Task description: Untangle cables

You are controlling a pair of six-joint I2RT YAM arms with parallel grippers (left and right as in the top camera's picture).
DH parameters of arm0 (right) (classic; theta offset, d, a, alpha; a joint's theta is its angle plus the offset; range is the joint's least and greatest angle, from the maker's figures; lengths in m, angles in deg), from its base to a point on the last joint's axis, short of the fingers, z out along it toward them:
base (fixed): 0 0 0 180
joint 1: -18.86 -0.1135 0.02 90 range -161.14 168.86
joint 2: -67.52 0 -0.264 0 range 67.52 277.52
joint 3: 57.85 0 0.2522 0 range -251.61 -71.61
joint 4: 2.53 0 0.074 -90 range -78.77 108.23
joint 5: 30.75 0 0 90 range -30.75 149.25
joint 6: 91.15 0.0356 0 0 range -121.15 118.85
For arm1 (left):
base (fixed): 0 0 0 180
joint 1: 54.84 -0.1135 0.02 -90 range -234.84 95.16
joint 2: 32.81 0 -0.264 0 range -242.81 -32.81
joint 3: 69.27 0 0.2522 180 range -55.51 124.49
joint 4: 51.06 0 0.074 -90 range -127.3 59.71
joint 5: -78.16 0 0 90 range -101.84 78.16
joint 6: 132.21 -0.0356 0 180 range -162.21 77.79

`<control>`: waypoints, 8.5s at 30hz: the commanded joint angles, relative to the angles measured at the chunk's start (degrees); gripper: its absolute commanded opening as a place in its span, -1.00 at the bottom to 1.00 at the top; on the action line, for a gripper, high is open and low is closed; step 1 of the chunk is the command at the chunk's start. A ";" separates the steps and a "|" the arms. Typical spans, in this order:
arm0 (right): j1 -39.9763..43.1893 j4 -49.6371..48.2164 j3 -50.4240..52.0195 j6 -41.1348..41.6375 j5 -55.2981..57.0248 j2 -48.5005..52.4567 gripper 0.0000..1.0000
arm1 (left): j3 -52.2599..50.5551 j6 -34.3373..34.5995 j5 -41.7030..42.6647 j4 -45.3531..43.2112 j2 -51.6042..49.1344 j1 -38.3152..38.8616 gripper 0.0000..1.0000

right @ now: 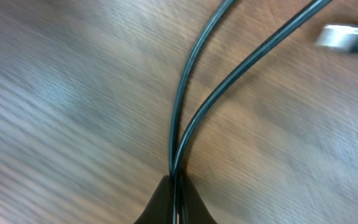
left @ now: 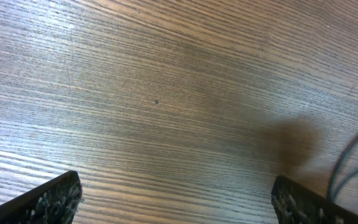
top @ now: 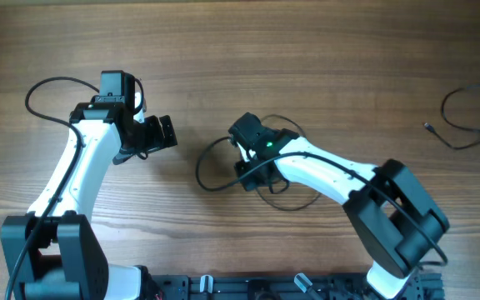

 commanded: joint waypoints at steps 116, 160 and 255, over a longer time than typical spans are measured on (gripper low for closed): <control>73.13 12.74 -21.07 1.88 -11.23 0.24 -0.91 | 0.46 -0.94 0.94 2.86 1.29 0.15 1.00; 70.20 -2.03 -20.39 -2.73 5.95 21.59 -0.91 | 0.46 -0.92 1.84 2.01 1.29 0.15 1.00; 55.98 15.89 -21.24 -32.81 -38.49 -86.40 -0.91 | -1.81 -3.76 2.23 0.17 1.29 0.15 1.00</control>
